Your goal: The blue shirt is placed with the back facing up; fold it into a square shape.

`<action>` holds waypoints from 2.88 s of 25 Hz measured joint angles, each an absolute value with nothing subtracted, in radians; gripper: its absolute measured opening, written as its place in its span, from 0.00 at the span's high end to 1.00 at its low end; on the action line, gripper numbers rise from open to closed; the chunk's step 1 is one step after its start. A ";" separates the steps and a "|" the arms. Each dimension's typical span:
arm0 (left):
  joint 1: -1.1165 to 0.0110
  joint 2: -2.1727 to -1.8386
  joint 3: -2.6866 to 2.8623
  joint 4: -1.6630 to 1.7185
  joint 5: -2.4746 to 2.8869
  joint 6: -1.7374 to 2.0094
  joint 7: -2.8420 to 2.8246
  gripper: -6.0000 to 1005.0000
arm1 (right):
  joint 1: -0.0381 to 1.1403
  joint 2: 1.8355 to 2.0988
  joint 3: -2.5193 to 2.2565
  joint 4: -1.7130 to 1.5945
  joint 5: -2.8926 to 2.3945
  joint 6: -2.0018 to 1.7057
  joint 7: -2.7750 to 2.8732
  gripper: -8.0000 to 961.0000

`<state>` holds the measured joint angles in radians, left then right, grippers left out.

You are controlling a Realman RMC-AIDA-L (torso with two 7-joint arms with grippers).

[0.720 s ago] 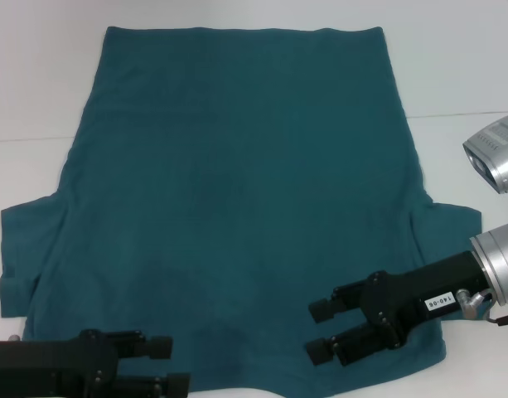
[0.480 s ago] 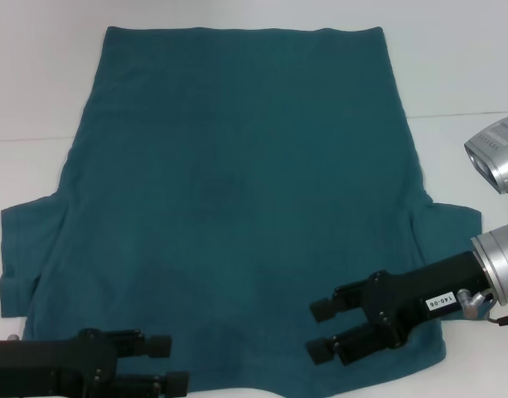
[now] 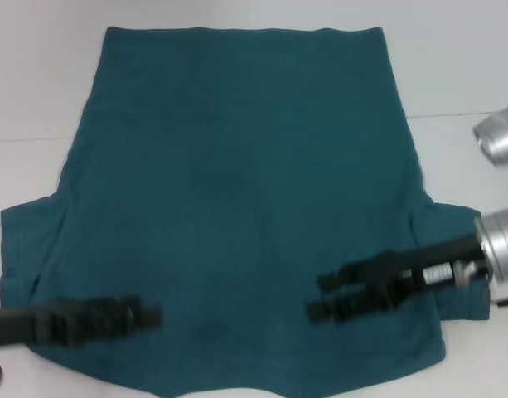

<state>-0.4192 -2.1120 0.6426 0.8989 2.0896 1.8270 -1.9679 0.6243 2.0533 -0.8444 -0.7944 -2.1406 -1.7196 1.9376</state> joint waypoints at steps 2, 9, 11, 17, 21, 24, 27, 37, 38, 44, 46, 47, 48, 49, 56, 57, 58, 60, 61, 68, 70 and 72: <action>-0.438 -2.091 0.579 0.880 2.090 1.805 -2.087 0.18 | 0.636 2.038 -0.835 -0.791 -2.141 -1.672 2.044 0.11; -0.466 -2.045 0.401 0.816 2.091 1.709 -2.448 0.18 | 0.773 1.903 -0.832 -0.560 -2.152 -1.567 2.376 0.11; -0.468 -2.041 0.360 0.800 2.089 1.687 -2.481 0.18 | 0.815 1.868 -0.834 -0.515 -2.155 -1.554 2.404 0.11; -0.458 -2.015 0.322 0.729 2.111 1.538 -2.539 0.18 | 0.887 1.823 -0.838 -0.510 -2.207 -1.556 2.485 0.11; -0.458 -2.009 0.296 0.712 2.166 1.446 -2.554 0.18 | 0.899 1.824 -0.839 -0.513 -2.219 -1.547 2.498 0.11; -0.460 -2.008 0.297 0.702 2.174 1.393 -2.560 0.18 | 0.898 1.826 -0.840 -0.507 -2.222 -1.537 2.498 0.11; -0.463 -2.008 0.301 0.688 2.179 1.337 -2.561 0.18 | 0.889 1.826 -0.841 -0.506 -2.224 -1.534 2.498 0.11; -0.459 -2.008 0.297 0.671 2.241 1.267 -2.574 0.18 | 0.871 1.826 -0.839 -0.505 -2.224 -1.529 2.494 0.11; -0.459 -2.008 0.296 0.671 2.247 1.264 -2.576 0.18 | 0.871 1.826 -0.839 -0.505 -2.224 -1.529 2.494 0.11; -0.459 -2.008 0.299 0.670 2.257 1.250 -2.578 0.18 | 0.872 1.827 -0.838 -0.505 -2.224 -1.528 2.495 0.11; -0.459 -2.009 0.299 0.670 2.267 1.245 -2.578 0.18 | 0.873 1.827 -0.835 -0.505 -2.224 -1.528 2.496 0.11; -0.459 -2.009 0.299 0.670 2.274 1.243 -2.578 0.18 | 0.873 1.827 -0.834 -0.505 -2.224 -1.528 2.497 0.11; -0.459 -2.010 0.299 0.669 2.278 1.240 -2.578 0.18 | 0.873 1.827 -0.834 -0.505 -2.224 -1.528 2.497 0.11; -0.459 -2.010 0.300 0.668 2.280 1.237 -2.578 0.18 | 0.873 1.827 -0.833 -0.505 -2.224 -1.528 2.497 0.11; -0.462 -2.011 0.305 0.643 2.297 1.230 -2.576 0.18 | 0.871 1.827 -0.831 -0.505 -2.222 -1.528 2.496 0.11; -0.464 -2.011 0.306 0.640 2.302 1.229 -2.576 0.18 | 0.871 1.827 -0.831 -0.505 -2.222 -1.528 2.496 0.11; -0.465 -2.011 0.306 0.636 2.307 1.226 -2.576 0.18 | 0.871 1.827 -0.831 -0.505 -2.221 -1.528 2.496 0.11; -0.466 -2.012 0.306 0.630 2.308 1.222 -2.576 0.18 | 0.871 1.827 -0.831 -0.505 -2.221 -1.528 2.496 0.11; -0.467 -2.012 0.307 0.628 2.308 1.222 -2.576 0.18 | 0.871 1.826 -0.831 -0.505 -2.221 -1.528 2.496 0.11; -0.481 -2.010 0.342 0.620 2.309 1.232 -2.575 0.20 | 0.868 1.825 -0.830 -0.505 -2.218 -1.528 2.496 0.11; -0.489 -2.009 0.345 0.618 2.309 1.237 -2.568 0.21 | 0.868 1.825 -0.830 -0.506 -2.218 -1.529 2.496 0.11; -0.497 -2.007 0.350 0.618 2.309 1.240 -2.561 0.21 | 0.868 1.825 -0.829 -0.509 -2.218 -1.530 2.496 0.11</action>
<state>-0.4965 -2.0067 0.3505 0.6176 2.3088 1.2399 -2.5613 0.8679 1.8253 -0.8295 -0.5087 -2.2178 -1.5305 2.4958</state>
